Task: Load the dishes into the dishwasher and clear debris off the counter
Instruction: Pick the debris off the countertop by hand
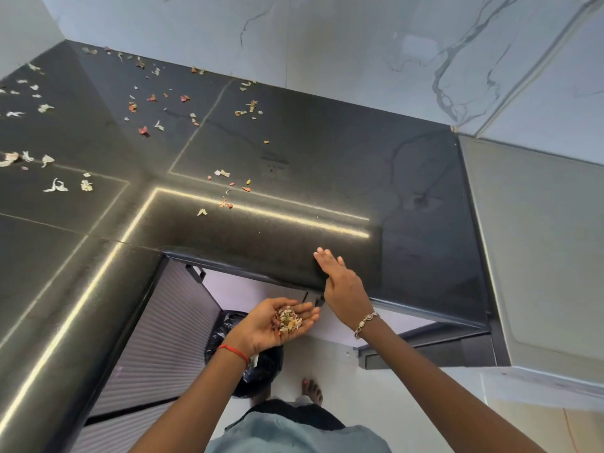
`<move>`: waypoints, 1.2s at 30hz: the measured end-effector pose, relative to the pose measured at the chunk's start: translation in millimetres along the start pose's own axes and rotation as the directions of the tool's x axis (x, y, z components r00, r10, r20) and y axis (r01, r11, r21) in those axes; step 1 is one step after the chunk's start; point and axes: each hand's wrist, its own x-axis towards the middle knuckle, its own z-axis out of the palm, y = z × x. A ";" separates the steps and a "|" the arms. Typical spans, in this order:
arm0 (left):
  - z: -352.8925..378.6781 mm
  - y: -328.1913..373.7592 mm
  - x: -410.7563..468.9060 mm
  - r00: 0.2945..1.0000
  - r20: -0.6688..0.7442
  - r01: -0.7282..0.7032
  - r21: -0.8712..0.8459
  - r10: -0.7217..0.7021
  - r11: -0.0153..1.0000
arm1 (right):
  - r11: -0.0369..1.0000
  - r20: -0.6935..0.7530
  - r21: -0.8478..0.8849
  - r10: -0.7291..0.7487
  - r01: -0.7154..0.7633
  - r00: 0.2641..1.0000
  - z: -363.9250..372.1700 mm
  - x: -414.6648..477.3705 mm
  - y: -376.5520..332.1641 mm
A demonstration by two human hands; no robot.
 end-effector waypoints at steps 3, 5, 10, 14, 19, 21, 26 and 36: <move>1.2 -0.9 14.1 0.998 -0.001 0.060 0.044 -0.060 0.997 | 0.973 -0.074 0.228 0.041 -0.023 0.996 -10.1 1.6 7.7; 2.0 0.8 21.3 0.997 0.004 0.083 0.051 -0.083 0.995 | 0.977 -0.074 0.199 0.090 -0.074 0.993 -19.2 8.9 12.1; -0.1 8.6 30.4 0.996 0.046 0.069 0.051 -0.072 0.996 | 0.988 0.138 -0.152 0.036 -0.015 0.990 -4.4 12.1 21.5; 1.9 13.2 30.8 0.996 0.044 -0.075 0.022 0.074 0.997 | 0.969 0.157 -0.196 -0.118 0.148 0.981 14.5 -7.1 11.0; 2.4 14.0 34.2 0.986 0.057 -0.156 0.003 0.156 0.988 | 0.981 0.153 0.155 -0.138 0.114 0.979 3.6 -15.0 4.5; 1.7 13.7 33.8 0.987 0.052 -0.153 0.020 0.151 0.988 | 0.990 0.092 0.130 -0.060 0.048 0.994 0.8 -7.8 7.2; -2.8 15.8 36.1 0.987 0.008 -0.159 0.007 0.159 0.987 | 0.945 0.184 -0.178 -0.241 0.274 0.953 23.2 -14.0 2.5; -38.3 14.1 29.1 0.990 -0.028 -0.139 -0.015 0.138 0.990 | 0.933 0.165 0.286 -0.274 0.220 0.947 42.6 -36.1 -10.8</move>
